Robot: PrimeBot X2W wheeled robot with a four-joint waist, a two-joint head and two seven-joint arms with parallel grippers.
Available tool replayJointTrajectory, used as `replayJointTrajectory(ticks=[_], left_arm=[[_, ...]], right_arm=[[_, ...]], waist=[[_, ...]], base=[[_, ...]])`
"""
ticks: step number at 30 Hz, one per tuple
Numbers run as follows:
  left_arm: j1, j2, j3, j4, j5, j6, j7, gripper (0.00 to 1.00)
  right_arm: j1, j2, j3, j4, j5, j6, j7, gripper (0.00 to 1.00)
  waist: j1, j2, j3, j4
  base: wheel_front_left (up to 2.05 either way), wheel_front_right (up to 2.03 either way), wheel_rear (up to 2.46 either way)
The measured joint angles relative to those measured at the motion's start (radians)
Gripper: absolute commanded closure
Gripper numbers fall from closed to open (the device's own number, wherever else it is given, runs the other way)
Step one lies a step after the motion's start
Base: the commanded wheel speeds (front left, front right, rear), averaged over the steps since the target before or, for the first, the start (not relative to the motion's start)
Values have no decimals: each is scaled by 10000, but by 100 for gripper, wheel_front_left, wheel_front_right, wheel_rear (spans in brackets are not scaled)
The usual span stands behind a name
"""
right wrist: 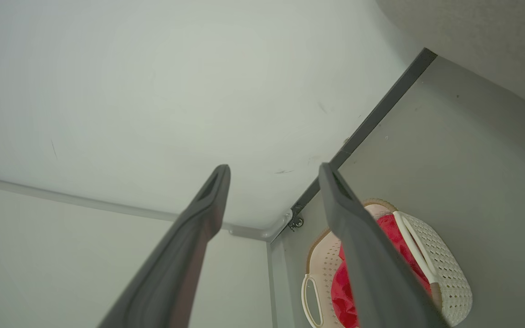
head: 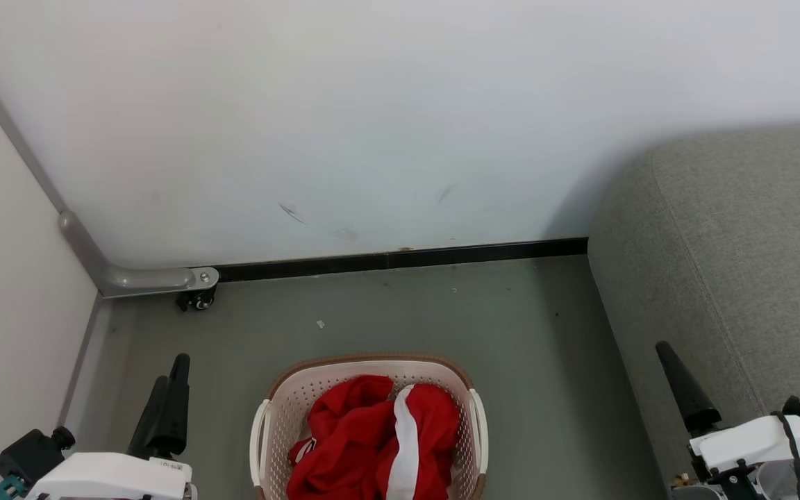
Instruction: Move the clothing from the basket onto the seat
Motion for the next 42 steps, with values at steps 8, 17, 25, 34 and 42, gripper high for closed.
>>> replayJointTrajectory(ticks=[8, 17, 25, 34, 42], left_arm=[[-2, 12, -130, -142, 1475, 4, -211, 0], [-23, 6, -318, -334, 3091, 134, -435, 0], [-85, -35, -362, -481, 4587, 449, -660, 0], [-122, -207, -412, -537, 6042, 573, -1005, 0], [-137, -247, -441, -533, 7070, 573, -1252, 0]], right_arm=[[-162, -33, 52, -163, -1325, 2, -211, 0], [-279, -17, 167, -288, -2675, 2, -441, 0], [-346, -15, 322, -458, -4169, 8, -717, 0], [-391, 23, 351, -562, -5841, 8, -1041, 0], [-603, 56, 422, -752, -7101, 10, -1233, 0]], waist=[[0, 0, 5, -29], [-63, 0, 82, -55], [-128, 0, 176, -82], [-157, 0, 276, -102], [-162, -1, 297, -115]], base=[[0, 0, 0], [0, 0, 0], [0, 0, 0], [0, 0, 0], [0, 0, 0]])
